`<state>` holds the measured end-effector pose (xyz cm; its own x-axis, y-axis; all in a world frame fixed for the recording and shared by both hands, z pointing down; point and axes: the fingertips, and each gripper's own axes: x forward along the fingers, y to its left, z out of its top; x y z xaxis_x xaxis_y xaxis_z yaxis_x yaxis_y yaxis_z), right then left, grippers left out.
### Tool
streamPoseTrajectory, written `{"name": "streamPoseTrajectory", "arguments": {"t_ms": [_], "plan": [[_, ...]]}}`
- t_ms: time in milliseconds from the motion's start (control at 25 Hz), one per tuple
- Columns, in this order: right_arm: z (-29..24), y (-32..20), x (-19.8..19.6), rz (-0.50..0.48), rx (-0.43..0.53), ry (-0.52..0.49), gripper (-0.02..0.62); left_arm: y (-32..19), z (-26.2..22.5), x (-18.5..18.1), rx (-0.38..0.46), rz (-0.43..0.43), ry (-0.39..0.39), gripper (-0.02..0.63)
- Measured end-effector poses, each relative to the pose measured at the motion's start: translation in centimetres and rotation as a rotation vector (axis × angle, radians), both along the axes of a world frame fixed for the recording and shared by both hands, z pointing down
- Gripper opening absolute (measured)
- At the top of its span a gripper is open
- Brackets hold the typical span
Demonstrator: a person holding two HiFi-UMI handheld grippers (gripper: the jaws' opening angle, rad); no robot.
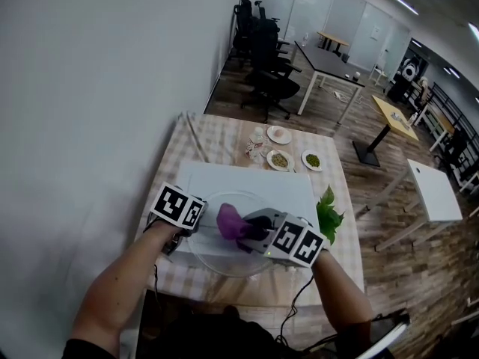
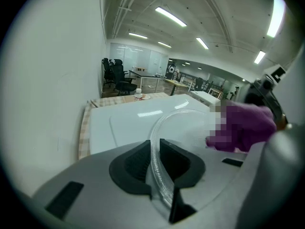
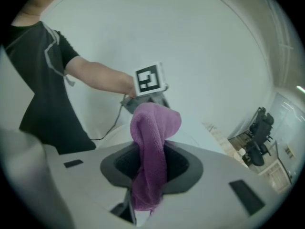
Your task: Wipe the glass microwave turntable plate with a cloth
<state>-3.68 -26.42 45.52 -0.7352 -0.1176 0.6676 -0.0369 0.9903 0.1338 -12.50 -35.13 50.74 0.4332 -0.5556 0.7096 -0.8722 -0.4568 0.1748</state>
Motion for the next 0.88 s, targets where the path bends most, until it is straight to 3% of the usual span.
{"name": "streamPoseTrajectory", "arguments": {"t_ms": [160, 320, 600, 880], "plan": [[-0.1, -7.4, -1.7, 0.18, 0.053, -0.033, 0.12, -0.1, 0.1, 0.1, -0.003, 0.002, 0.003, 0.069], [1.5, -11.5, -2.9, 0.26, 0.12, 0.016, 0.12, 0.1, 0.2, 0.1, 0.002, 0.0, 0.0, 0.069], [3.5, -11.2, -4.1, 0.189, 0.19, 0.091, 0.12, 0.2, 0.0, 0.1, 0.011, 0.003, -0.006, 0.069], [3.3, -8.2, -3.9, 0.136, 0.118, 0.058, 0.12, 0.5, -0.3, 0.0, 0.01, 0.002, -0.006, 0.069]]}}
